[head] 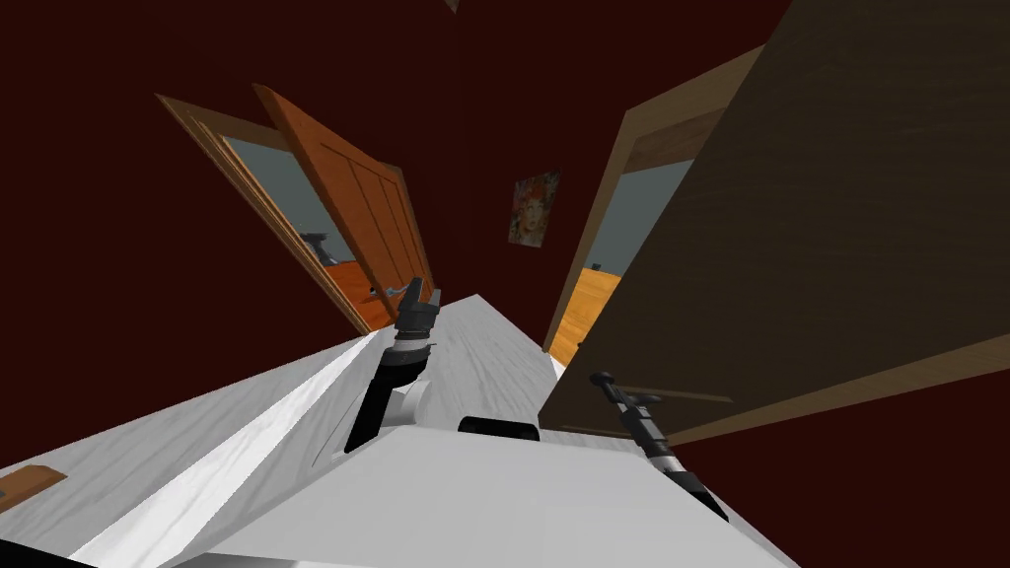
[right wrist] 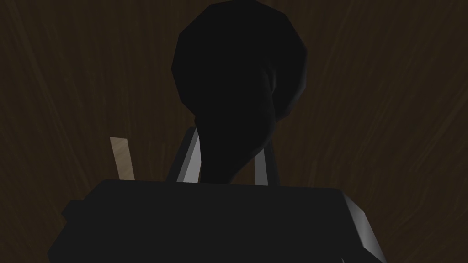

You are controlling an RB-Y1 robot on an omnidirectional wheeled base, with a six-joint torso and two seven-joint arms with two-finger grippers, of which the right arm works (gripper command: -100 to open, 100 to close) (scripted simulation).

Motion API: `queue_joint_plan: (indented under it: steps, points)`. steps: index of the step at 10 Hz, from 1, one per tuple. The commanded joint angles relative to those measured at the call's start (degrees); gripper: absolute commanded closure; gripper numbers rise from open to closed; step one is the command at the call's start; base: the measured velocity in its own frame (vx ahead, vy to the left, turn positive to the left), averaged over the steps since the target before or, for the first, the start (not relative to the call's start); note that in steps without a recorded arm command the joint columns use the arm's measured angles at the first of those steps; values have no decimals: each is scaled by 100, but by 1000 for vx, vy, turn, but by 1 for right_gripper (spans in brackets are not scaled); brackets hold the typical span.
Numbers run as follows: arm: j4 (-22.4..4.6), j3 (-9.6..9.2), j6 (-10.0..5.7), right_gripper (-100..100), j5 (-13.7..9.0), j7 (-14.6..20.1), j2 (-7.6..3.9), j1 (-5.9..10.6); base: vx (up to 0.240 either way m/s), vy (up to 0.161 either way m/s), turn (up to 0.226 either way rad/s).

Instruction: Pull the door open

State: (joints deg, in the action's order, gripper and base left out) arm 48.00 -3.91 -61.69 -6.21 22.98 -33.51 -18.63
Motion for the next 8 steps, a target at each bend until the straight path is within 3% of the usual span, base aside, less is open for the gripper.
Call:
queue_joint_plan:
  steps: [1,2,3,8]
  points:
    - [-69,3,-175,100,-14,29,-66,-75,-158,-37,137]
    - [-93,-6,-241,100,-16,44,-87,-105,-185,-63,119]
    - [-30,-22,-152,100,-6,38,-53,-103,-88,-31,30]
    - [-199,-68,-371,100,10,94,-113,-102,-180,-58,153]
